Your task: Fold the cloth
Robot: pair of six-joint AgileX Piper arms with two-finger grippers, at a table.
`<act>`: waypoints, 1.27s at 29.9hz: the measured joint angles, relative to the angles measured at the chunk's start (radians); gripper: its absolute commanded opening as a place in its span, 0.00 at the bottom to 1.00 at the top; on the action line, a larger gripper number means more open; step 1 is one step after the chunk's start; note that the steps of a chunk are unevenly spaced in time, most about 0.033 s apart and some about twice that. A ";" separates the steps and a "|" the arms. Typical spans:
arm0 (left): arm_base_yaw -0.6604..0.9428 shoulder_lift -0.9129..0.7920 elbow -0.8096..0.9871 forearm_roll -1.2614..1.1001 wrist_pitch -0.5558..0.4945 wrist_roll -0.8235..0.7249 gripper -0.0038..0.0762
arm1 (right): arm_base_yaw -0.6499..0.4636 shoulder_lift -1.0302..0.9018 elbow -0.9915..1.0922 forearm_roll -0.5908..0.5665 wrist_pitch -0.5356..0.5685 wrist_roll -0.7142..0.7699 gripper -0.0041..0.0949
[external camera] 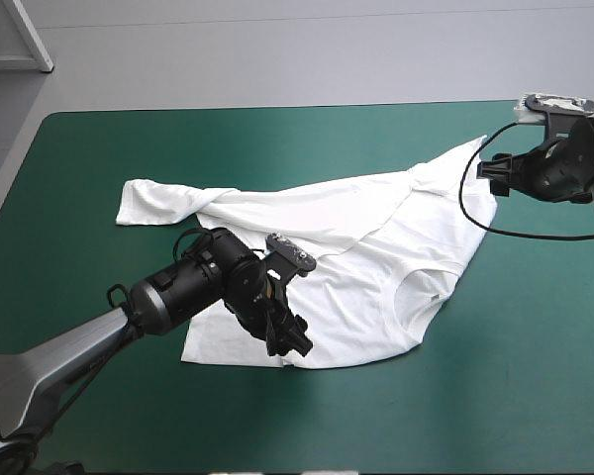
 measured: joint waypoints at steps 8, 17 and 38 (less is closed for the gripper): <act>-0.004 -0.002 0.190 -0.102 -0.186 -0.036 0.72 | 0.000 0.000 0.000 -0.001 0.004 -0.025 0.79; -0.026 0.048 0.242 -0.123 -0.286 -0.030 0.72 | 0.000 0.000 0.000 -0.006 0.004 -0.042 0.79; -0.100 0.109 0.214 0.040 -0.280 -0.095 0.04 | 0.000 0.145 0.057 0.002 -0.061 -0.058 0.79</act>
